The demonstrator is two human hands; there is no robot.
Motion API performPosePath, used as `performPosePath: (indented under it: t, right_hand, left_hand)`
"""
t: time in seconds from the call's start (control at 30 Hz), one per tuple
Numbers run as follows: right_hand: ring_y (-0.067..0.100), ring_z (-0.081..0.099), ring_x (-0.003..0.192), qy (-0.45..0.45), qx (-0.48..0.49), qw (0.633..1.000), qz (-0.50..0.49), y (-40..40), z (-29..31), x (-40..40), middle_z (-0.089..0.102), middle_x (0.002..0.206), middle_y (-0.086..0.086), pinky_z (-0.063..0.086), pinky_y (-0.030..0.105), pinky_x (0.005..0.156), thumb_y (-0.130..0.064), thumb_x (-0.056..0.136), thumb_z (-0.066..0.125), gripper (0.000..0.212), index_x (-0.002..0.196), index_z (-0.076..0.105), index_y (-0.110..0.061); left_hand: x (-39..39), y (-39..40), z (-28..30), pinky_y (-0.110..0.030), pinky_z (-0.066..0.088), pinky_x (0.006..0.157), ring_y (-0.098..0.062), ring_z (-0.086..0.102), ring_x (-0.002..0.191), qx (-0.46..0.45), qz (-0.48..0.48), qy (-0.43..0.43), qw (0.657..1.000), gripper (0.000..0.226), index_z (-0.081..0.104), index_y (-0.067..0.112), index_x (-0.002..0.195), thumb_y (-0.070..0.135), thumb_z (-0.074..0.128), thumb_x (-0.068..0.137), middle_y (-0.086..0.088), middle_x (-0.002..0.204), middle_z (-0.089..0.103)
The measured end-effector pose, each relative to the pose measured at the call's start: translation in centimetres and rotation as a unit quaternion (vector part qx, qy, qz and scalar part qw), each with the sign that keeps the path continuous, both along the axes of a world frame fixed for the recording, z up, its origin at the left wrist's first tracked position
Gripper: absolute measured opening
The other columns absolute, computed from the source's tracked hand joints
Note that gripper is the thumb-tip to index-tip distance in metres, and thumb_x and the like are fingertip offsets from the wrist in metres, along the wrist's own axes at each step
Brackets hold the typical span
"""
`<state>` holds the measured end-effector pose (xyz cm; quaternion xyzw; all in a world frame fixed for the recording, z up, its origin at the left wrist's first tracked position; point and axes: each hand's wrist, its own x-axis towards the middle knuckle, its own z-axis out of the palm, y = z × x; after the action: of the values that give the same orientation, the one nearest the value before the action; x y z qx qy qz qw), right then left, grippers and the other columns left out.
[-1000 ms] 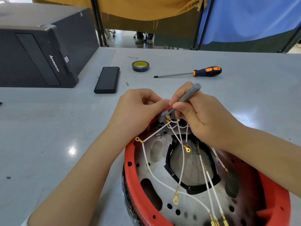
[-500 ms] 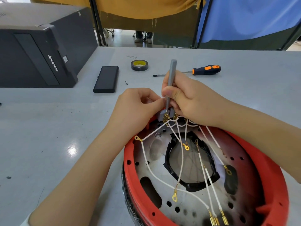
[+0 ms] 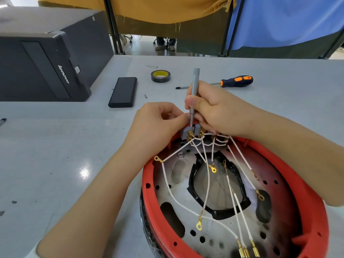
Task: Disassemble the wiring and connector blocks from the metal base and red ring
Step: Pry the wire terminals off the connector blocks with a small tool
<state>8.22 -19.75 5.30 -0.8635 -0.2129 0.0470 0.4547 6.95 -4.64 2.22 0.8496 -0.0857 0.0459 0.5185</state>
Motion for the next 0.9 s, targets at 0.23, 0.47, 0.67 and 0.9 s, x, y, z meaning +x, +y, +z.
performPosePath:
  t: [0.23,0.47,0.67,0.9]
  right_hand:
    - [0.014,0.050,0.047,0.004,0.050,0.999,0.018,-1.0,-0.2,-1.0,0.048,0.062,-0.001,0.038,0.012,0.042,-0.017,0.103,0.036,0.018,0.088,0.047,-0.018]
    - [0.007,0.049,0.055,-0.048,0.084,0.995,0.006,-1.7,-1.7,-2.1,0.051,0.065,-0.006,0.043,0.017,0.055,-0.018,0.101,0.039,0.016,0.089,0.047,-0.025]
    - [0.003,0.047,0.055,-0.093,0.039,0.995,0.005,-1.3,-1.5,-2.3,0.051,0.063,-0.009,0.043,0.020,0.057,-0.020,0.101,0.040,0.020,0.086,0.046,-0.030]
    - [-0.011,0.051,0.048,-0.034,0.021,0.999,-0.010,-0.2,-0.7,-1.1,0.054,0.053,-0.024,0.037,0.005,0.048,-0.022,0.103,0.036,0.018,0.086,0.043,-0.023]
  left_hand:
    - [-0.1,0.0,0.1,-0.008,0.031,0.039,-0.001,0.044,0.039,-0.006,-0.005,0.007,1.000,0.023,0.068,0.022,0.064,0.039,0.068,0.080,0.008,0.051,0.060]
    - [-0.1,0.0,0.1,-0.006,0.031,0.039,-0.001,0.046,0.039,0.004,0.000,0.002,1.000,0.024,0.068,0.022,0.065,0.040,0.069,0.081,0.006,0.053,0.062]
    - [0.0,0.0,0.0,-0.007,0.032,0.040,0.000,0.046,0.041,0.007,-0.001,-0.001,1.000,0.023,0.069,0.023,0.066,0.040,0.068,0.081,0.008,0.052,0.061]
    - [0.0,0.1,0.1,-0.008,0.033,0.040,-0.002,0.046,0.040,0.011,-0.004,-0.002,1.000,0.021,0.070,0.023,0.066,0.038,0.067,0.081,0.006,0.054,0.062]
